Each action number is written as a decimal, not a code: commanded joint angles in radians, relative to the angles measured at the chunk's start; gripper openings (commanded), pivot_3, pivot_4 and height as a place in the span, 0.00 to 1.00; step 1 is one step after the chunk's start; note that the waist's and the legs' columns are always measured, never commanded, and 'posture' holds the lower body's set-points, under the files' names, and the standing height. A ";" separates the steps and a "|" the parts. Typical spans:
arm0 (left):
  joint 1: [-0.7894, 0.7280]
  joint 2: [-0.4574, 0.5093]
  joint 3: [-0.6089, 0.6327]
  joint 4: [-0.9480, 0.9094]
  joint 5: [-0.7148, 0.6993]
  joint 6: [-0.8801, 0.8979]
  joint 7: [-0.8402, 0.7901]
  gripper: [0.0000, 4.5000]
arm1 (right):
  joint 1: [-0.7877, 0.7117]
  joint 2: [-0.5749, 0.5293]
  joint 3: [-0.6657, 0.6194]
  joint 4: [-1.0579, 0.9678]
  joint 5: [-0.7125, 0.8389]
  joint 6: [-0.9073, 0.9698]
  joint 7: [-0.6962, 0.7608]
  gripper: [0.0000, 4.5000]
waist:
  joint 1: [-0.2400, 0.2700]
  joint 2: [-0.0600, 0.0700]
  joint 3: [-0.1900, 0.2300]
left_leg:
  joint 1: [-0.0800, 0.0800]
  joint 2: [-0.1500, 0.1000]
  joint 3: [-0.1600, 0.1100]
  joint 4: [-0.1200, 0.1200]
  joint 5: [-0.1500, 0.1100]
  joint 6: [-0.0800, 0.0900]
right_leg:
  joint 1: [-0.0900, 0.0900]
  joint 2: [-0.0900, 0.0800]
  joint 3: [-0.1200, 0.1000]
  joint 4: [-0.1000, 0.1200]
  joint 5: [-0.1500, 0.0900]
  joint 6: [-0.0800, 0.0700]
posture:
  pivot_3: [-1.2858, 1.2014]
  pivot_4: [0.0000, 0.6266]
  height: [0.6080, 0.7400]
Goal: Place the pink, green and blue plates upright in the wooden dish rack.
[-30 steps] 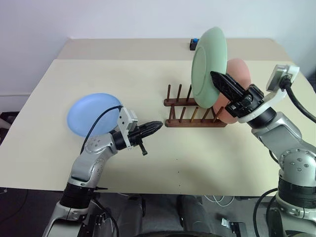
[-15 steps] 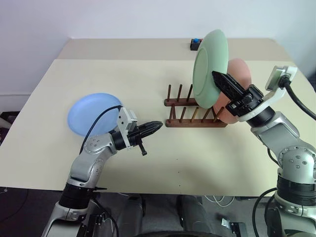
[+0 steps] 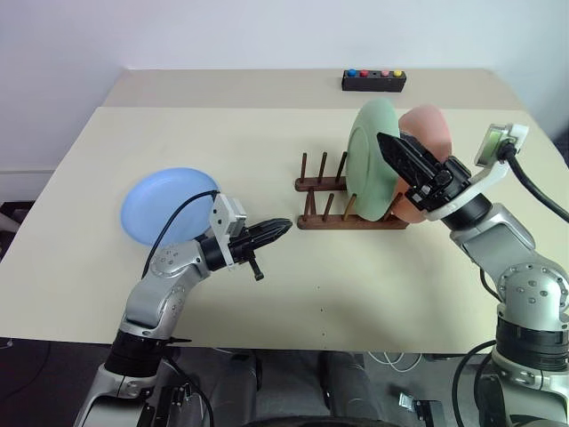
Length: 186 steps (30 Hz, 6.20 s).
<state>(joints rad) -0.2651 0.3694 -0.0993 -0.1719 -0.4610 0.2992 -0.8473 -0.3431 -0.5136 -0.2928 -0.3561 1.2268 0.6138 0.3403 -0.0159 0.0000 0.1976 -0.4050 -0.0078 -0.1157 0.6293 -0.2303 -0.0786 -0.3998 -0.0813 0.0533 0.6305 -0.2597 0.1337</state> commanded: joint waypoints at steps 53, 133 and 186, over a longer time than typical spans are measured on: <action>-0.193 0.087 0.627 0.235 0.020 0.553 0.834 0.46 | -0.156 -0.119 0.345 -0.103 -0.680 -0.154 0.446 0.68 | 0.000 -0.007 0.001 | -0.003 0.001 0.000 0.000 0.000 -0.001 | -0.004 0.001 -0.001 0.001 0.002 0.003 | 0.52 0.24 0.96; -0.408 -0.103 0.526 -0.056 0.108 -0.035 0.920 0.99 | -0.425 0.226 0.465 0.100 -1.284 -0.566 0.202 0.00 | -0.002 -0.013 0.002 | -0.003 0.000 0.000 -0.001 0.002 -0.003 | -0.006 0.001 -0.001 0.003 0.003 0.003 | 0.52 0.24 0.96; 0.153 0.151 0.172 -0.237 -0.094 0.170 0.145 0.99 | -0.310 0.167 0.034 -0.025 0.213 0.280 -0.313 0.00 | -0.005 -0.012 0.002 | -0.003 0.001 0.000 -0.002 0.002 -0.003 | -0.007 0.001 -0.001 0.003 0.002 -0.002 | 0.52 0.24 0.96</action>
<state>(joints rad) -0.1112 0.5152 0.0663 -0.3696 -0.5565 0.4889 -0.6972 -0.6440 -0.3368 -0.2501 -0.3643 1.4040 0.9175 0.0293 -0.0204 -0.0124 0.1996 -0.4082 -0.0063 -0.1162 0.6273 -0.2287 -0.0814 -0.4065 -0.0804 0.0523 0.6337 -0.2581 0.1320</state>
